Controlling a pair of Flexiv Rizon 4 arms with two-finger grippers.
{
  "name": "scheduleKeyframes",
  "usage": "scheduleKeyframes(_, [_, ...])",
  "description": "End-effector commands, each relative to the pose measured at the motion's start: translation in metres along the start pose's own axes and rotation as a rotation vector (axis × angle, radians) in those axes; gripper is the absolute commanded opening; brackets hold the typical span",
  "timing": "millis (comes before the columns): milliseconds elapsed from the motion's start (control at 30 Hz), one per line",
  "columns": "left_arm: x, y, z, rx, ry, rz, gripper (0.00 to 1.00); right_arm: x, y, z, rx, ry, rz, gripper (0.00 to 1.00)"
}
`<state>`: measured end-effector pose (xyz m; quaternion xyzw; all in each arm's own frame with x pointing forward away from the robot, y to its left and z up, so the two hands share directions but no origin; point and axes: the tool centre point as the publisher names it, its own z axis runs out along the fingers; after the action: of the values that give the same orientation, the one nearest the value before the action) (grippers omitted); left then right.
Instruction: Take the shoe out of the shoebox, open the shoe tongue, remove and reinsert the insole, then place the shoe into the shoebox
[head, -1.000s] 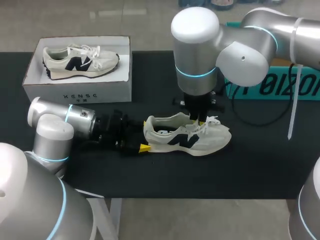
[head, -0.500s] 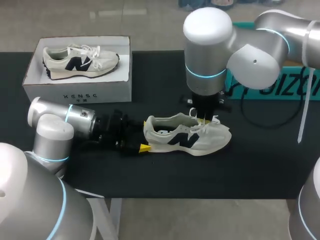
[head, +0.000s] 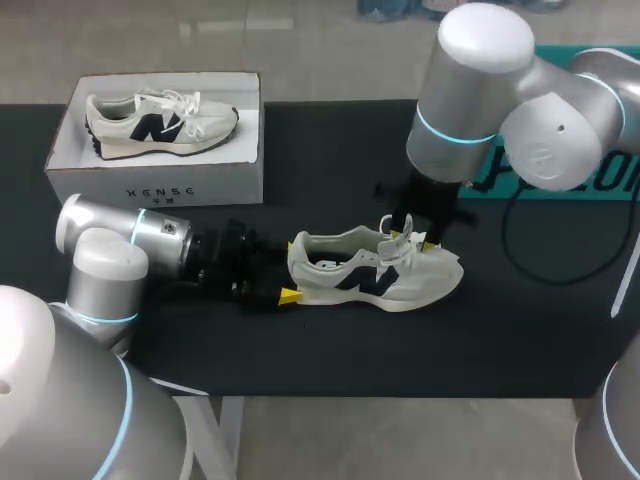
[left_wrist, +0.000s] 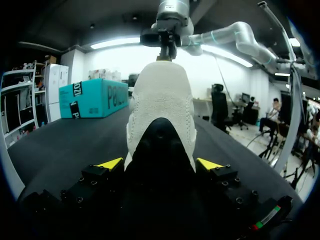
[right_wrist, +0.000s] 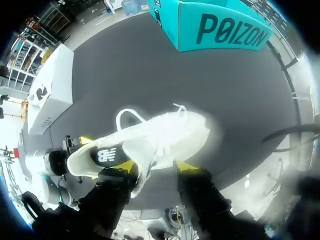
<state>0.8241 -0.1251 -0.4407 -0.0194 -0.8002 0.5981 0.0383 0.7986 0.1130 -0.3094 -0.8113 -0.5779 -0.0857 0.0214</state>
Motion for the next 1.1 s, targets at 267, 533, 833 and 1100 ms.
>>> scheduleKeyframes(267, [0.001,0.003,0.002,0.001,-0.002,0.000,0.00,0.037,-0.100,-0.088,0.498,0.207,-1.157,1.00])
scheduleKeyframes(533, [0.001,0.003,0.002,0.001,-0.002,0.000,0.00,0.037,-0.102,-0.091,0.566,0.205,-1.207,1.00])
scheduleKeyframes(833, [0.001,0.003,0.002,0.001,-0.002,0.000,0.00,0.037,-0.102,-0.091,0.566,0.205,-1.207,1.00])
scheduleKeyframes(1100, [0.001,0.003,0.002,0.001,-0.002,0.000,0.00,0.047,-0.114,-0.095,0.311,-0.008,-1.450,1.00])
